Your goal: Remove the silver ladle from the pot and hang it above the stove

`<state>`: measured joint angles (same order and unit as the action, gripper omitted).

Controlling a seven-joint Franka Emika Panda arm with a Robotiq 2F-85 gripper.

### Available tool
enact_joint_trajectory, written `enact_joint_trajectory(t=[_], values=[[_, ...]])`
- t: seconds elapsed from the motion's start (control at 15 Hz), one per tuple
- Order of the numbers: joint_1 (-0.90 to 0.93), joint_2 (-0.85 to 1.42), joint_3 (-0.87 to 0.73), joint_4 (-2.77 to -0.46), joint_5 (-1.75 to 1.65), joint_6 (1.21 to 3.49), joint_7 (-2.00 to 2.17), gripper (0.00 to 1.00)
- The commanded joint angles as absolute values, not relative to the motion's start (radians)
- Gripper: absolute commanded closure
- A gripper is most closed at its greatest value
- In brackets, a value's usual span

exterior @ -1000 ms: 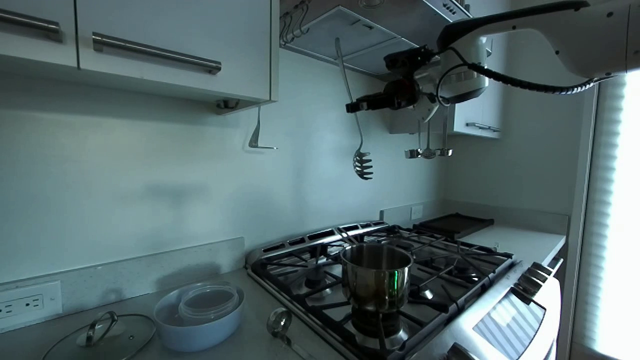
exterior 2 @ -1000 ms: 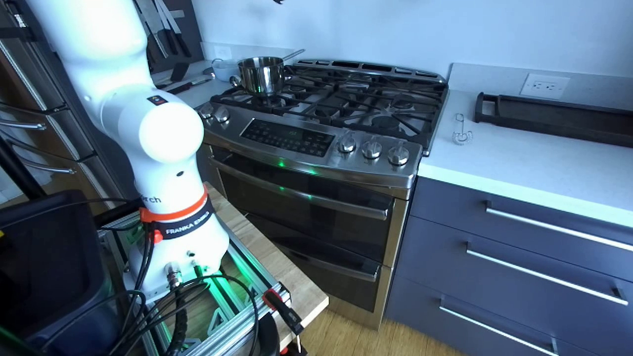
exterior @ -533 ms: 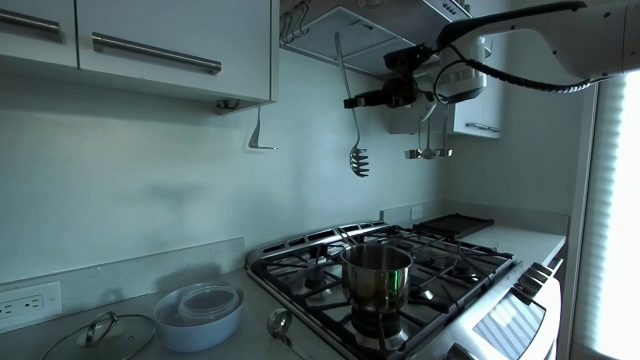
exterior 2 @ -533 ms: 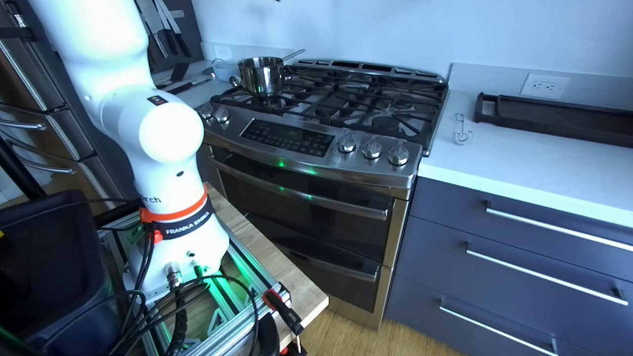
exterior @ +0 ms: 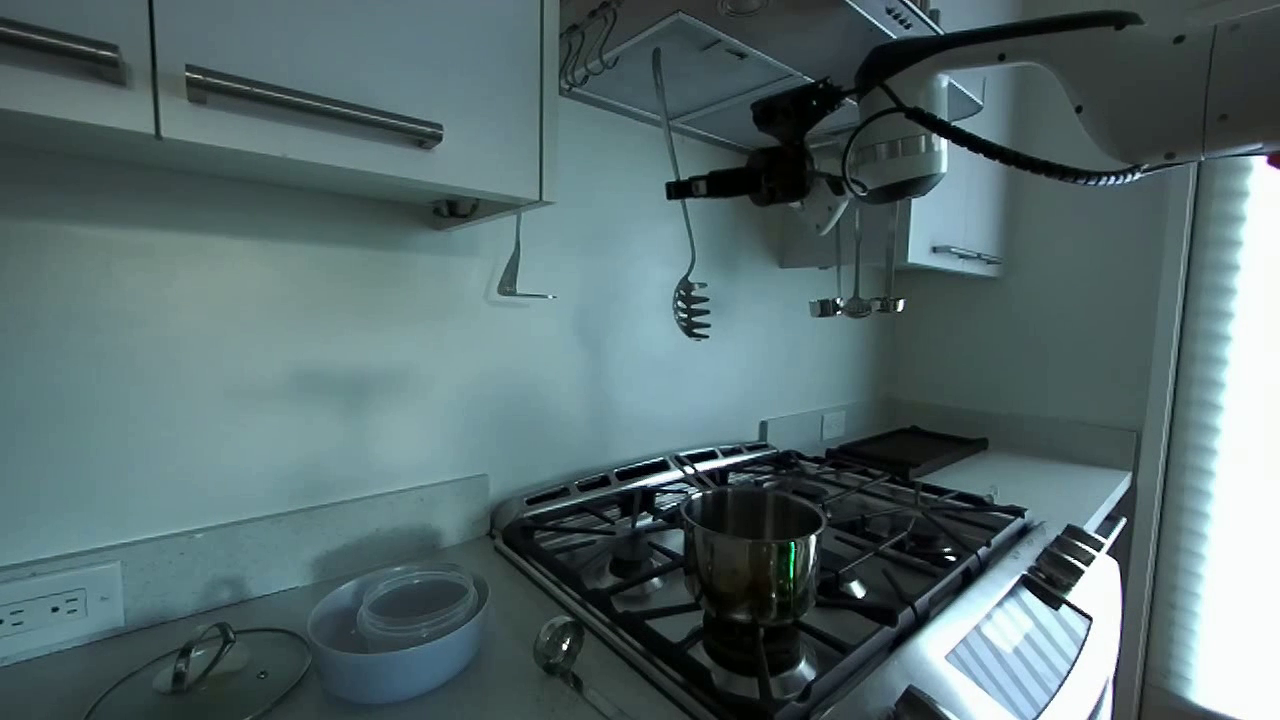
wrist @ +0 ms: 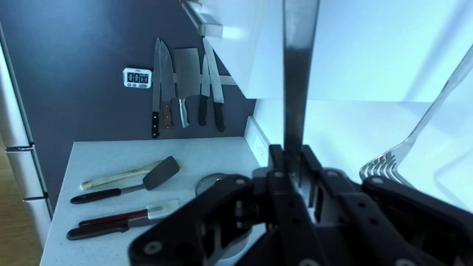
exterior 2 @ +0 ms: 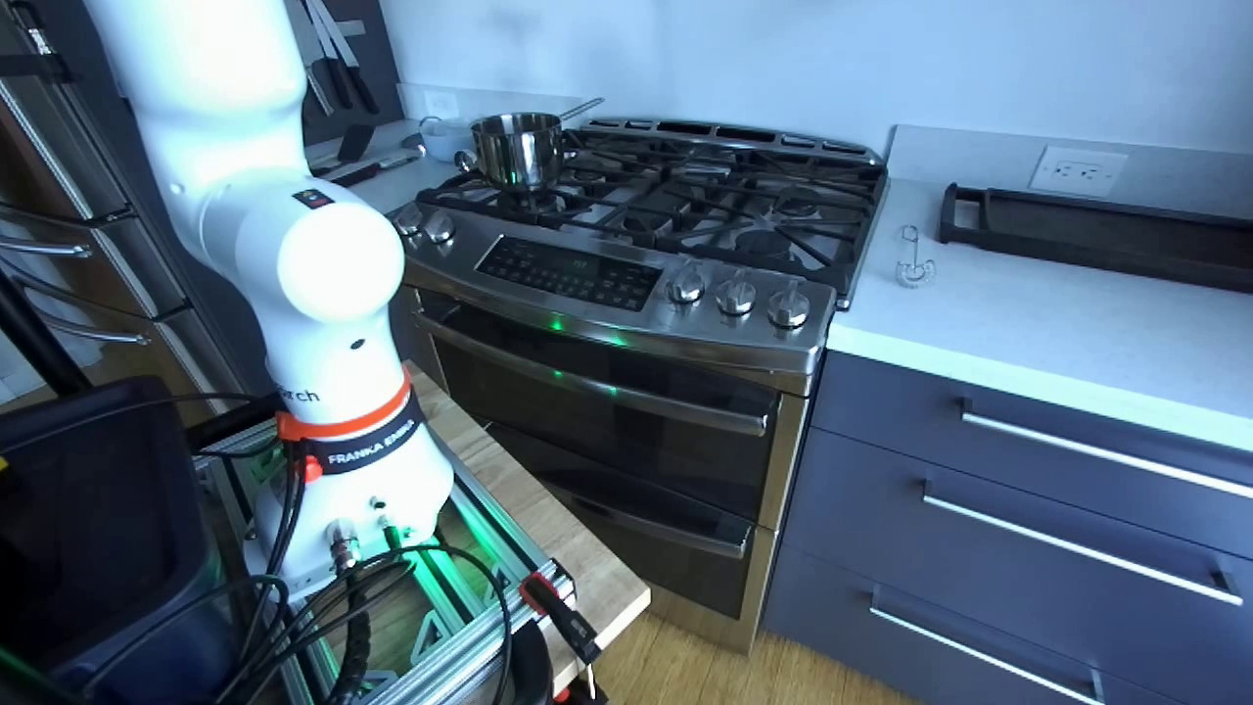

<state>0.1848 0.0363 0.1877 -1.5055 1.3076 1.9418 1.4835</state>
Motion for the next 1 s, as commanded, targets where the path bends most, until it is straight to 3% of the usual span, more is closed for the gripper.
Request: enact_joint_trajectory(t=[0.0,0.93], values=[[0.203,0.098,0.198,-1.414,1.302,1.988,1.547,0.97],[0.255,0.227,0.211,-1.236,1.270,2.031,1.637,0.97]])
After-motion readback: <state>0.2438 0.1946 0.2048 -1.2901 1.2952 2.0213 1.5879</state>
